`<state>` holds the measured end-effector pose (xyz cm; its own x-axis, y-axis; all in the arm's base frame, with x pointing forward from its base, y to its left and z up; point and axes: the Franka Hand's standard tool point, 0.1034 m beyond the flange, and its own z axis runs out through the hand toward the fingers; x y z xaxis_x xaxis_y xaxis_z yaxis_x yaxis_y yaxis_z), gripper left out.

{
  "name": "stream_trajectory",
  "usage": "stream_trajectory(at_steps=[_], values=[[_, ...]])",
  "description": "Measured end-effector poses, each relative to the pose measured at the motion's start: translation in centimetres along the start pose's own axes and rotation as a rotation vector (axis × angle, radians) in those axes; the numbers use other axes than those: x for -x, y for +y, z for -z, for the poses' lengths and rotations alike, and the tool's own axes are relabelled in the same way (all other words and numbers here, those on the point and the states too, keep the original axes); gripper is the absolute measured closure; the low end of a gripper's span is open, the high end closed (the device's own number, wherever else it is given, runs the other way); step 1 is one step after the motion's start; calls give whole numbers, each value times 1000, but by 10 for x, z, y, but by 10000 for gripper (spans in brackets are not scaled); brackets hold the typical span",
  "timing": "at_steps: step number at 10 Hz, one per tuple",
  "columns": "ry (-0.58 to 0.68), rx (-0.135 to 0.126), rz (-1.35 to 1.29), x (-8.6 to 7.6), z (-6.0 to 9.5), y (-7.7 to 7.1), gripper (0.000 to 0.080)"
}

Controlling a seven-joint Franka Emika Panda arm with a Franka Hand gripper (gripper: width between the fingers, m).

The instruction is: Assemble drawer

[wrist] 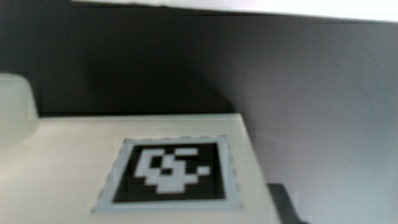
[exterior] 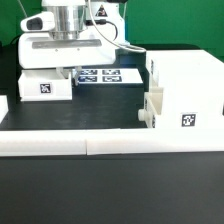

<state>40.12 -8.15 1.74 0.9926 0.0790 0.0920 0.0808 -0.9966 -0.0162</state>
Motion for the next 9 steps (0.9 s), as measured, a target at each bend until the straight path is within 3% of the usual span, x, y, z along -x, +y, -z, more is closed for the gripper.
stream_trajectory(at_steps=[3,6,7,9], values=[[26,-8,48,-35,21,-20,757],[64,-21,58,-84,33,-46,757],[70,-24,78,-93,34,-54,757],[66,-22,95,-90,32,-52,757]])
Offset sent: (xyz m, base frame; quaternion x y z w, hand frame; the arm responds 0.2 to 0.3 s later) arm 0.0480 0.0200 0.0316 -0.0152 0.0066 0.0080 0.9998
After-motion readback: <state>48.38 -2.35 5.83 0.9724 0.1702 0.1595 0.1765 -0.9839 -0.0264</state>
